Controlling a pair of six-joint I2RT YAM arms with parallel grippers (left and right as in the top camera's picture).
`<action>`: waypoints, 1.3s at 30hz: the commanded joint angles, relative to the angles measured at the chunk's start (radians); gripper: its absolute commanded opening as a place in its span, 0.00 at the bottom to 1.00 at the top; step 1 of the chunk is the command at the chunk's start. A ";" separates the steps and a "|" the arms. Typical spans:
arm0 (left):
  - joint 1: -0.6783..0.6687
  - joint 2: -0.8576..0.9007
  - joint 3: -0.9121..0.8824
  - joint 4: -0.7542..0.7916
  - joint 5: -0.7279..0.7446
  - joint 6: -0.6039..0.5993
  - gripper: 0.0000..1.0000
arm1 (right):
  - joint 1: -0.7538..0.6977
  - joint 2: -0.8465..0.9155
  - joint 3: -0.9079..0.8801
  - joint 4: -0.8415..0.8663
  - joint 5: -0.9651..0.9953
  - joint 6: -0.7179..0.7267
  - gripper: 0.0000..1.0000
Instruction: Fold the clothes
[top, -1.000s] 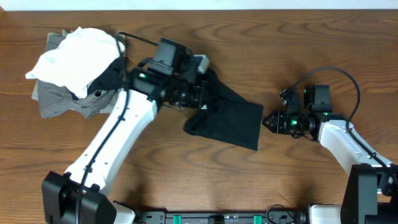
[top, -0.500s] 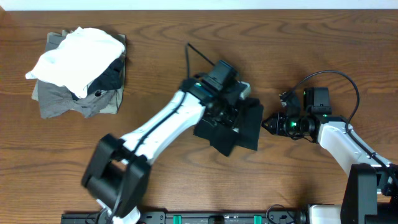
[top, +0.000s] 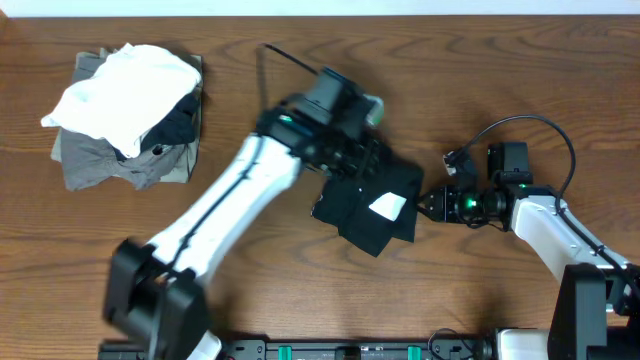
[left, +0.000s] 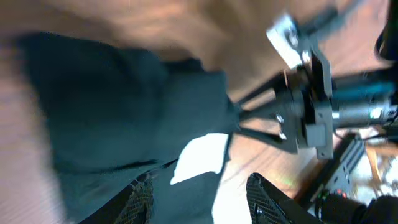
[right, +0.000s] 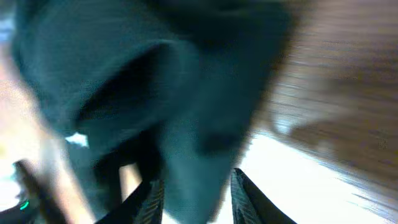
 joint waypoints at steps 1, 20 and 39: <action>0.068 -0.040 0.018 -0.051 -0.055 0.031 0.51 | 0.006 -0.057 -0.004 0.003 -0.191 -0.106 0.38; 0.146 -0.039 0.017 -0.122 -0.071 0.093 0.51 | 0.134 -0.007 -0.004 0.245 -0.043 0.087 0.25; 0.146 -0.024 0.017 -0.126 -0.074 0.093 0.52 | 0.066 0.001 0.020 0.273 0.334 0.179 0.13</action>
